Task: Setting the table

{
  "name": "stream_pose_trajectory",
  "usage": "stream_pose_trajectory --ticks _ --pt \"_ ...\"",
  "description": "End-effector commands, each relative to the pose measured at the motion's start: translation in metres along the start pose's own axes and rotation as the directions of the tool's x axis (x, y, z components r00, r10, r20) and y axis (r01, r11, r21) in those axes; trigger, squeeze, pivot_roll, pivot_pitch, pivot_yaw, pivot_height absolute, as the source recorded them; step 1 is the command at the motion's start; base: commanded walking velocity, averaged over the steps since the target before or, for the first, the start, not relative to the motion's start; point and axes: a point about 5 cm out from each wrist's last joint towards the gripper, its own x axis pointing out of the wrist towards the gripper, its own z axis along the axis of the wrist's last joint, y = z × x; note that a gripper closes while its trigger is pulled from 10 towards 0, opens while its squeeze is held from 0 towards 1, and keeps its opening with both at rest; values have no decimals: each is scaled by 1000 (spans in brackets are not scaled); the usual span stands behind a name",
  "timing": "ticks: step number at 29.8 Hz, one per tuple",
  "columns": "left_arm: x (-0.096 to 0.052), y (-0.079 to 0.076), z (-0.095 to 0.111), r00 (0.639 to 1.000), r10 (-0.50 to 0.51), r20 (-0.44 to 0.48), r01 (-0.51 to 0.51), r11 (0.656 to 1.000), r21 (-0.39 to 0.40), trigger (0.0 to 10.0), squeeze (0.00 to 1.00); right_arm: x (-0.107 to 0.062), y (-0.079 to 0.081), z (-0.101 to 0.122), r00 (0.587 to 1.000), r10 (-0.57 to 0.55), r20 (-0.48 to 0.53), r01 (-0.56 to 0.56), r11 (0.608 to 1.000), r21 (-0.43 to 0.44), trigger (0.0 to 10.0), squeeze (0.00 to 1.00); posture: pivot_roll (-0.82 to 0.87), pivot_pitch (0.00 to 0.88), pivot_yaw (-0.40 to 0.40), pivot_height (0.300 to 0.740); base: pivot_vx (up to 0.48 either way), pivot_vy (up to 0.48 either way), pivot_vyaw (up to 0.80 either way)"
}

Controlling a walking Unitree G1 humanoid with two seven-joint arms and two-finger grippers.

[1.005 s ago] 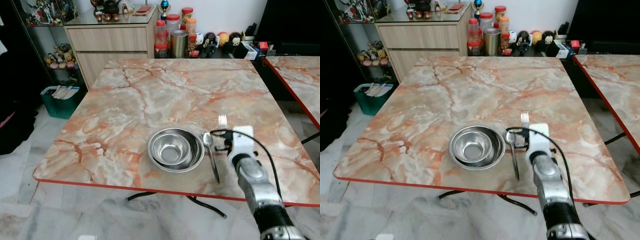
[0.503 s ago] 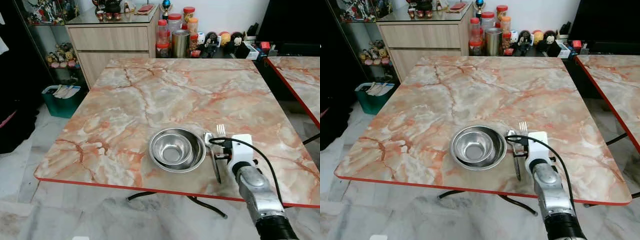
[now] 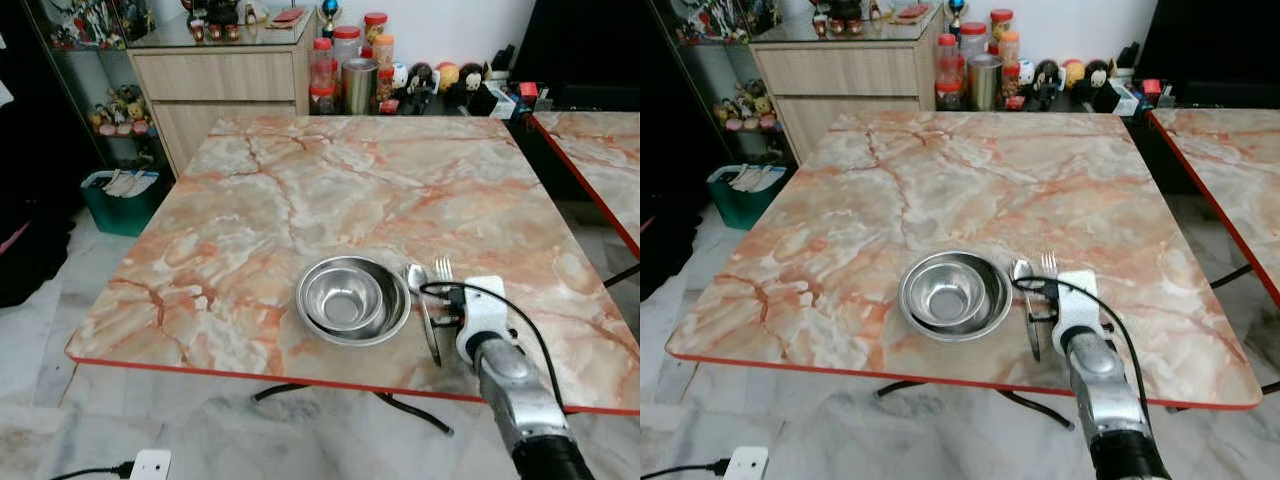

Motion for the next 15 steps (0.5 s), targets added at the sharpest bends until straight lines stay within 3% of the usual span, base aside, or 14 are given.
stream_pose_trajectory --ticks 1,6,15 --pt "-1 -6 -8 1000 -3 -20 3 1000 -2 10000 0 2 2 0 1000 -2 -3 2 1000 7 10000 0 64 0 35 740 0 0 0" --pt "-1 -24 -15 999 -20 -27 20 1000 2 10000 0 6 1 2 1000 -11 4 11 1000 10 10000 0 65 0 37 740 0 0 0" --pt "1 -29 -7 1000 -23 -18 23 1000 2 10000 0 9 -2 8 1000 -15 21 14 1000 4 10000 0 65 0 36 740 0 0 0"
